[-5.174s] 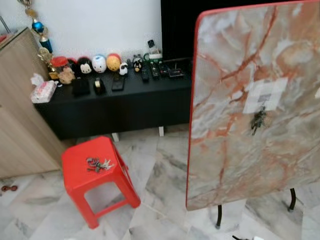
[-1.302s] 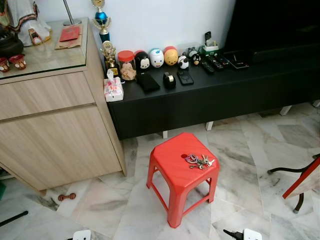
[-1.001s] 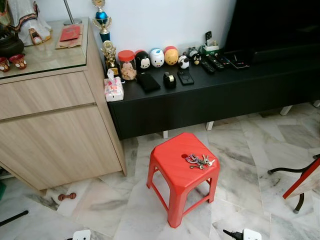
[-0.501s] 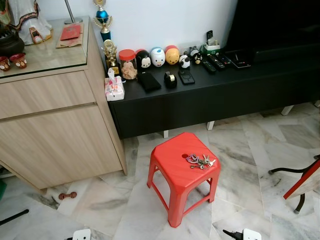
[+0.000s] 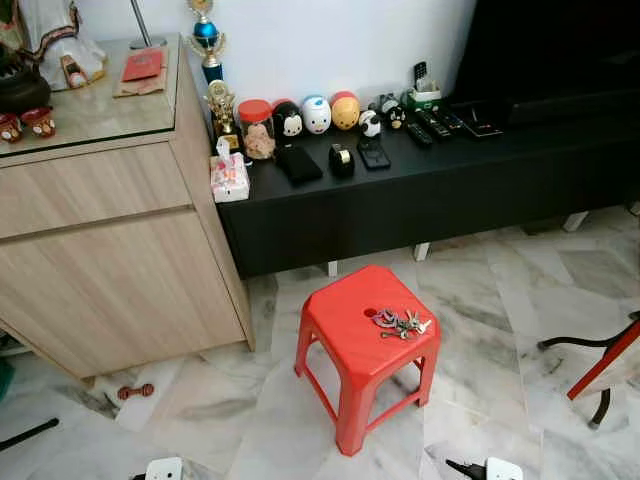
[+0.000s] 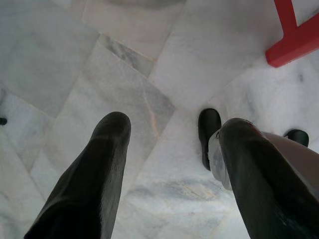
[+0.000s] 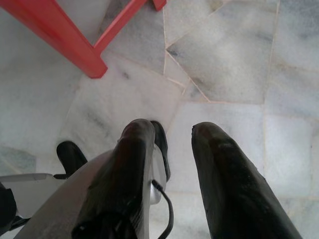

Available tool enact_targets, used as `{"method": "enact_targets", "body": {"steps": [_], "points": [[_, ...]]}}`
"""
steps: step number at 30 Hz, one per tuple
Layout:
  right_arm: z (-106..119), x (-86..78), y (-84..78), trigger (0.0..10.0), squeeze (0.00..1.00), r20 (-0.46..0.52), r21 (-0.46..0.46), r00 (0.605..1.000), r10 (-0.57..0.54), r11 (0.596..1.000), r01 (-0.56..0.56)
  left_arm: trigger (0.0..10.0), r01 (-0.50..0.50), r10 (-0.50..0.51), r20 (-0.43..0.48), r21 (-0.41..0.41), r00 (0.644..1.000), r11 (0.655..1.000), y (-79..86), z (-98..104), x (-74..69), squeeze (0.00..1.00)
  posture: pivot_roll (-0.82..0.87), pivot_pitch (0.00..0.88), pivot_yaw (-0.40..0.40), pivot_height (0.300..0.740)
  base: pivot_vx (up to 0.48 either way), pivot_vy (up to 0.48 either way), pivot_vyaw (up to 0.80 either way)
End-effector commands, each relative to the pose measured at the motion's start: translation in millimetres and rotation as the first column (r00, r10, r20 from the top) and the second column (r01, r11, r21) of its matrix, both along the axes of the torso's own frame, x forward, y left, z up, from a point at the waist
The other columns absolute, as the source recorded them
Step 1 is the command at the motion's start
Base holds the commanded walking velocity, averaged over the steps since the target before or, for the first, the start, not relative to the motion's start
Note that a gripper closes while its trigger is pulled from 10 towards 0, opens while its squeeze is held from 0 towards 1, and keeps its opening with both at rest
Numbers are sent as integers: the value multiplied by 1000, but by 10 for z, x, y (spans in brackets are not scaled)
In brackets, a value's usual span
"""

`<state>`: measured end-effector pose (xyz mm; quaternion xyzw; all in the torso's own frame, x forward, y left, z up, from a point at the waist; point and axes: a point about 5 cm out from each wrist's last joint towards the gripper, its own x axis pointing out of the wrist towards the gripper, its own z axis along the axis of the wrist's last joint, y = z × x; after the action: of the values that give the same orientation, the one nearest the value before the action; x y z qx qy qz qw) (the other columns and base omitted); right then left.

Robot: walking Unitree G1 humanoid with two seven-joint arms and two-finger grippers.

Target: Hang keys on a hook

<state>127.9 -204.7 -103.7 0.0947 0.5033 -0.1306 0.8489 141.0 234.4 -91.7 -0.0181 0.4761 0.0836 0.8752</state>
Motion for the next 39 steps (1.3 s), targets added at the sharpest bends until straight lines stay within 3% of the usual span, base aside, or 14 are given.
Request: {"method": "enact_targets", "body": {"steps": [1, 25, 39], "points": [[-2, -8, -6, 10000, 0, -3, 0, 1000, 1, 1000, -1, 10000, 4, -4, -10, 12, 1000, 1000, 44, 1, -27, 0, -42, 0, 18, 740, 270, 0, 0], [-2, -14, -11, 10000, 0, -5, -2, 1000, 5, 1000, -5, 10000, 10, -10, -12, 12, 1000, 1000, 40, -2, -31, 0, -48, 0, 19, 740, 274, 0, 0], [0, -11, -19, 10000, 0, -4, -4, 1000, 3, 1000, -3, 10000, 49, -48, -20, 25, 999, 998, 33, 1, -21, 0, -57, 0, 18, 740, 0, -33, 0]]}}
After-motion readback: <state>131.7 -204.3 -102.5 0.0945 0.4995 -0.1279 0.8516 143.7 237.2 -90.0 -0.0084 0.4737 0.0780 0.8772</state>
